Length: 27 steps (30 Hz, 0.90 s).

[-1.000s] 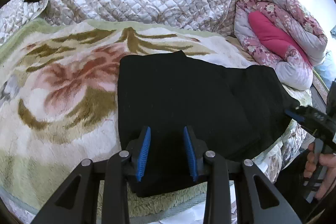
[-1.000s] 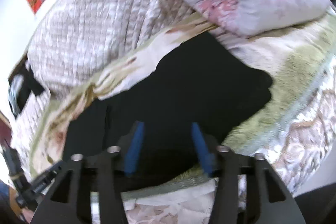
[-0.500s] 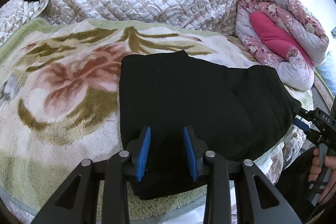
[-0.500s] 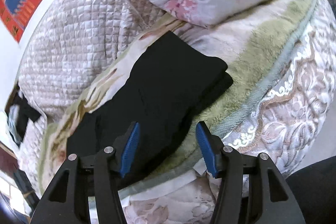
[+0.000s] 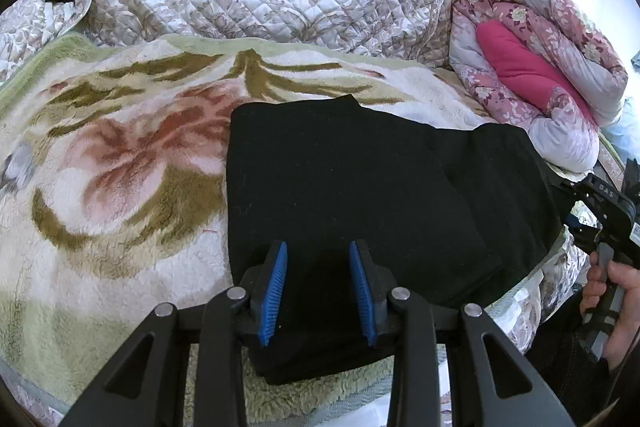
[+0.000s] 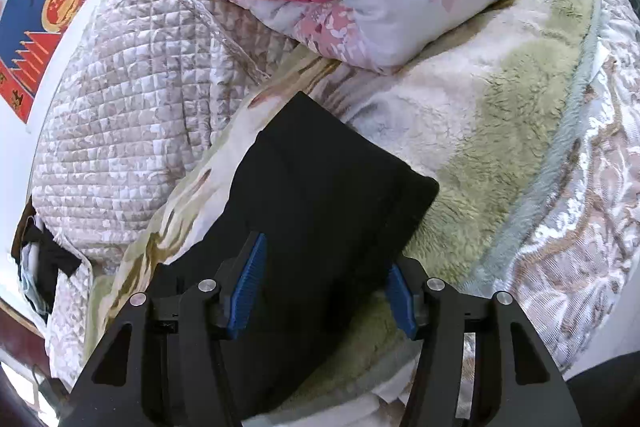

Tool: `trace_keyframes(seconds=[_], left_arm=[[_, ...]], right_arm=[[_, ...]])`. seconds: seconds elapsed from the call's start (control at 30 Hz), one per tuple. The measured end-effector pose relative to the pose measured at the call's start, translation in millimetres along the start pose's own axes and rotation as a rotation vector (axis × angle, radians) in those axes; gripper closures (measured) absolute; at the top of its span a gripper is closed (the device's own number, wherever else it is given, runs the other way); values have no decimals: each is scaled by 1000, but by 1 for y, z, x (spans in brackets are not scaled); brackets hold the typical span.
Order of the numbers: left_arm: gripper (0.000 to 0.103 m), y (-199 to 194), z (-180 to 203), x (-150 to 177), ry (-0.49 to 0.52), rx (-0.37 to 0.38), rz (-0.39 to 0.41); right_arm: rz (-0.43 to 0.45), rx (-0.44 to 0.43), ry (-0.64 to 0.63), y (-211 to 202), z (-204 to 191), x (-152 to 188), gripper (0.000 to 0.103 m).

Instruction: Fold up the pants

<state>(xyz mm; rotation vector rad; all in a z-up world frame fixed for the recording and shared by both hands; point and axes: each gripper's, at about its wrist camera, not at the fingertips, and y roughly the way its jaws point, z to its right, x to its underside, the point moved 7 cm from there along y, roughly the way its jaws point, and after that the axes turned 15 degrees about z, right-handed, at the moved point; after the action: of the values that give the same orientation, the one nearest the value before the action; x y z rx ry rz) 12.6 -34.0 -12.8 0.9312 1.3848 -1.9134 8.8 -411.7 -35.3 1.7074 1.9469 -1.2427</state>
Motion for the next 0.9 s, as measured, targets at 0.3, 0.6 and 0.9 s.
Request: trace_keyframes(seconds=[0.3, 0.6, 0.9], left_arm=[[68, 0, -1, -2, -10, -5, 7], [68, -7, -43, -19, -83, -122, 31], [68, -23, -82, -31, -188, -196, 77]], right_arm=[[-39, -61, -93, 17, -26, -8, 81], [-32, -294, -321, -13, -140, -2, 83], [-192, -502, -602, -15, -239, 106, 83]])
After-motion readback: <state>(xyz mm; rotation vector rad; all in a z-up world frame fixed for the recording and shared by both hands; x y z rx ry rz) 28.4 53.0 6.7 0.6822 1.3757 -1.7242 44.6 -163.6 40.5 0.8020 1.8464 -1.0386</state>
